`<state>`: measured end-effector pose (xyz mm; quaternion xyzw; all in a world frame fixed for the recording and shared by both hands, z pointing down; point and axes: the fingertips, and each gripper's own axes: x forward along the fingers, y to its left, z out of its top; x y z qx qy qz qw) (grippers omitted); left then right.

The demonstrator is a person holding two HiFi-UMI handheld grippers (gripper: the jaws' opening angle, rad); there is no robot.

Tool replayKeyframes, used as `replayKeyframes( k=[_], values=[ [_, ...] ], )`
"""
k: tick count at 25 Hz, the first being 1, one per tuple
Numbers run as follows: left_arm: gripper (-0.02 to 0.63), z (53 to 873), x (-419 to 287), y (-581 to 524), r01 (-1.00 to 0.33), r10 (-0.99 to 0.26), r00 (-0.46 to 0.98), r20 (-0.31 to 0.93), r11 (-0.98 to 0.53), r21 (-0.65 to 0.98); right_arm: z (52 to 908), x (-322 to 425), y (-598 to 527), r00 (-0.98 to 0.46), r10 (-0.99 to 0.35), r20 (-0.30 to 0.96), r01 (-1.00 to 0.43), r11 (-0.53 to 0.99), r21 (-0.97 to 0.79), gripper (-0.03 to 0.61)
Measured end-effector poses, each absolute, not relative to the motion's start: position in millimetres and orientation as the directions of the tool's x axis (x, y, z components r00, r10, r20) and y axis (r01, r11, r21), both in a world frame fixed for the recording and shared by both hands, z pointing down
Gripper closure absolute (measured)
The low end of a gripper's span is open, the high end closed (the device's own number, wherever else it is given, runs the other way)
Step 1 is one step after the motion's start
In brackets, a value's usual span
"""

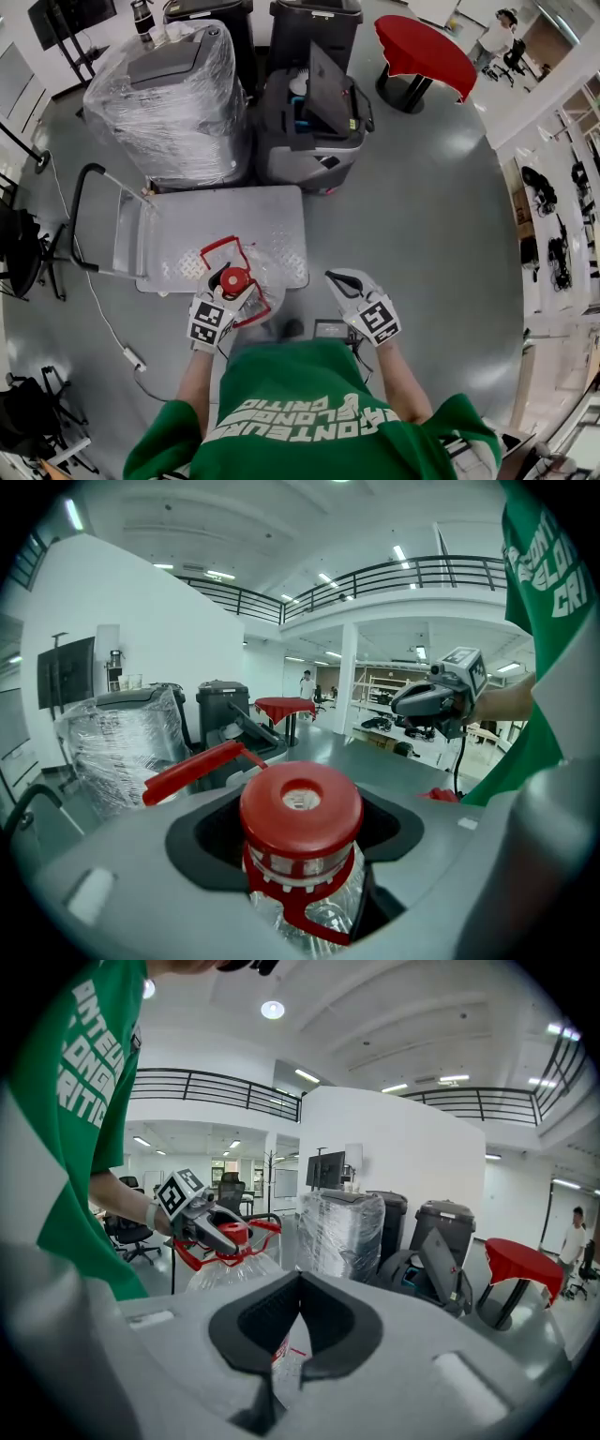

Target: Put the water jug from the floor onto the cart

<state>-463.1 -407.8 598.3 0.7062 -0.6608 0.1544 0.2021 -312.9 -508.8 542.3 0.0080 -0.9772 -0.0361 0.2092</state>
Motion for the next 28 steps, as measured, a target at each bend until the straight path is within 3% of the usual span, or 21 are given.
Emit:
replayKeyframes(
  k=[28],
  values=[
    [0.276, 717, -543, -454, -0.984, -0.755, 0.176, 0.632, -0.143, 0.103, 564, -359, -521, -0.821, -0.061, 0.568, -0.035, 0.998, 0.056, 0.586]
  ],
)
